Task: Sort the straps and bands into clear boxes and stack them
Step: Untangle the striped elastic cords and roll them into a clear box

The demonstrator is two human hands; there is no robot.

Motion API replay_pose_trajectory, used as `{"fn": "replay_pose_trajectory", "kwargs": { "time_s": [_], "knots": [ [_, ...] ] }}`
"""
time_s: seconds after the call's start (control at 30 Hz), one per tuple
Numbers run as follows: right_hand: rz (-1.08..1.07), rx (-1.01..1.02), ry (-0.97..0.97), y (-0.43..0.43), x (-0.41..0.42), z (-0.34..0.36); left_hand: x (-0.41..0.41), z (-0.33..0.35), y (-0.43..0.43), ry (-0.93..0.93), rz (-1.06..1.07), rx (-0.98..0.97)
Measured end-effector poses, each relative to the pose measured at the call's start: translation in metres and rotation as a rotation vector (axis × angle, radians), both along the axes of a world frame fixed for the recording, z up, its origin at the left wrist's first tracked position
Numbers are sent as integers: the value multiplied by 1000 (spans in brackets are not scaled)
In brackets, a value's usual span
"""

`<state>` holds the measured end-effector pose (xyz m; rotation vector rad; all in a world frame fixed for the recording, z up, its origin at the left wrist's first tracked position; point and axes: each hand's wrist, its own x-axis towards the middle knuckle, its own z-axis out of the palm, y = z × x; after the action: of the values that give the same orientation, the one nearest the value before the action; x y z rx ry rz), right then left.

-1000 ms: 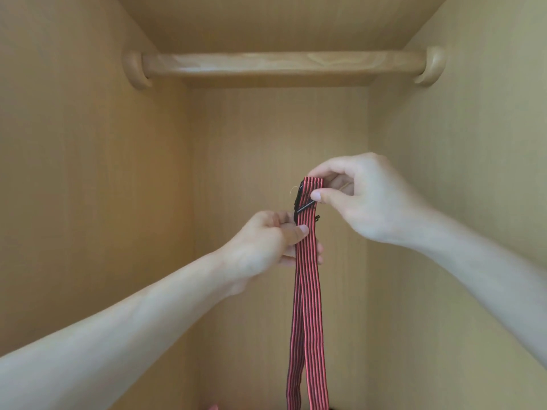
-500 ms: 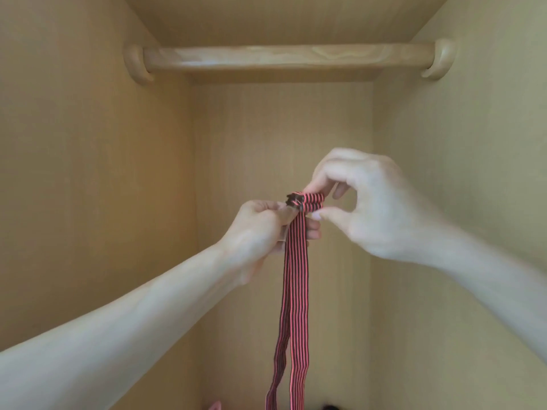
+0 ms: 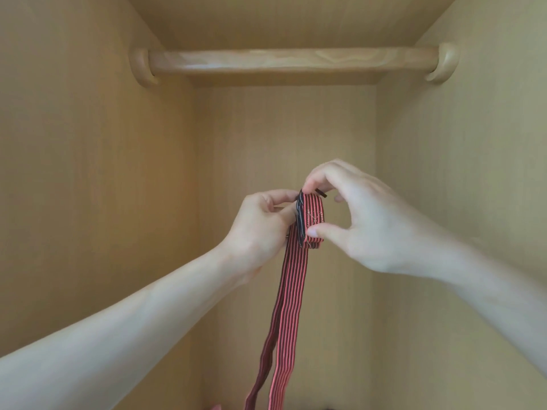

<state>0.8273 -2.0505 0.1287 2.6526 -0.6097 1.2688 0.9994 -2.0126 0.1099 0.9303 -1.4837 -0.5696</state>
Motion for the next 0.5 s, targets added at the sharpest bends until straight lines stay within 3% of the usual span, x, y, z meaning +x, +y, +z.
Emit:
{"fn": "replay_pose_trajectory", "kwargs": {
  "time_s": [0.3, 0.5],
  "knots": [
    [60, 13, -175, 8, 4, 1, -2, -1, 1, 2, 8, 42],
    [68, 134, -232, 5, 7, -1, -2, -1, 2, 13, 11, 52]
  ]
}}
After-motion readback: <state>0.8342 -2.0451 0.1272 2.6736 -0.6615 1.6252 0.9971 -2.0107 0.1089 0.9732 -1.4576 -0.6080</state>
